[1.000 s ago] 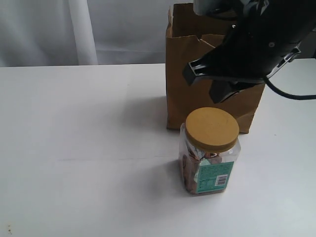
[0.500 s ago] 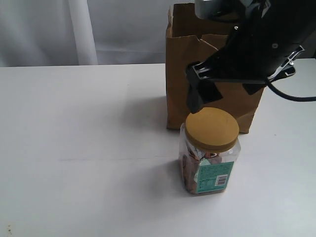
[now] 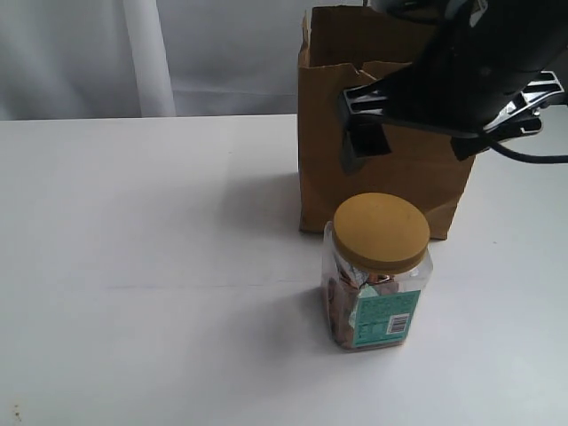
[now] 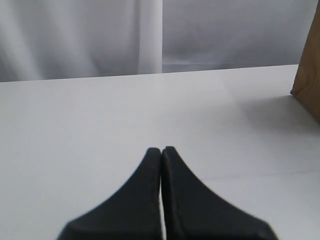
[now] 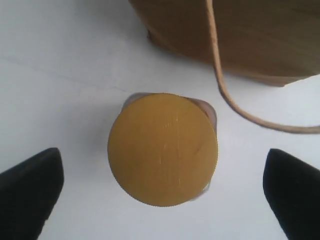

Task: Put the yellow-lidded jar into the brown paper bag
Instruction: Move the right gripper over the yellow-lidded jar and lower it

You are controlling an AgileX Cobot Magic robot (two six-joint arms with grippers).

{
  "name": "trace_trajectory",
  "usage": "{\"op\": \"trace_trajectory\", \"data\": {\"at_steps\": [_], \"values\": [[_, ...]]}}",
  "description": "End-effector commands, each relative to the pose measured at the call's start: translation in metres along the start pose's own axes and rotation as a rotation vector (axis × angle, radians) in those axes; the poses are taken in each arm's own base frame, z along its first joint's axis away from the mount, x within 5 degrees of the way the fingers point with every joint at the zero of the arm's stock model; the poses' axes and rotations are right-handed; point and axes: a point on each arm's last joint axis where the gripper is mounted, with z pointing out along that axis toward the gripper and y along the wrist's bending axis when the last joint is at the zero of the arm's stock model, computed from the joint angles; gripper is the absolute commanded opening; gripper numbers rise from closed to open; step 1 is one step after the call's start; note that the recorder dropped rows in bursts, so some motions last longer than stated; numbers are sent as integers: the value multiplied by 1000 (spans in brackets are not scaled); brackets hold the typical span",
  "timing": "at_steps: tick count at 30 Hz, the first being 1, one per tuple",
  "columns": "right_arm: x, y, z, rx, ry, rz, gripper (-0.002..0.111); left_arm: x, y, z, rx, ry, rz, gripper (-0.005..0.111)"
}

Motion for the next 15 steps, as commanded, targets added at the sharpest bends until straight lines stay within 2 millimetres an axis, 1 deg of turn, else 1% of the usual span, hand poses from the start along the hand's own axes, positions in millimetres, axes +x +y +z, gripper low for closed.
{"op": "trace_trajectory", "data": {"at_steps": [1, 3, 5, 8, 11, 15], "values": [[-4, 2, 0, -8, -37, 0, 105, -1, -1, 0, 8, -8, -6, 1], [-2, 4, 6, 4, 7, -10, 105, -1, -1, 0, 8, -8, -6, 1], [1, 12, 15, 16, 58, -39, 105, -1, -1, 0, 8, -8, -6, 1], [3, 23, 29, 46, 54, -78, 105, -1, -1, 0, 8, -8, -6, 1], [-1, 25, 39, 110, 28, -81, 105, -1, -1, 0, 8, -8, -6, 1], [-1, 25, 43, 116, 42, -71, 105, -1, -1, 0, 8, -8, -6, 1]]}}
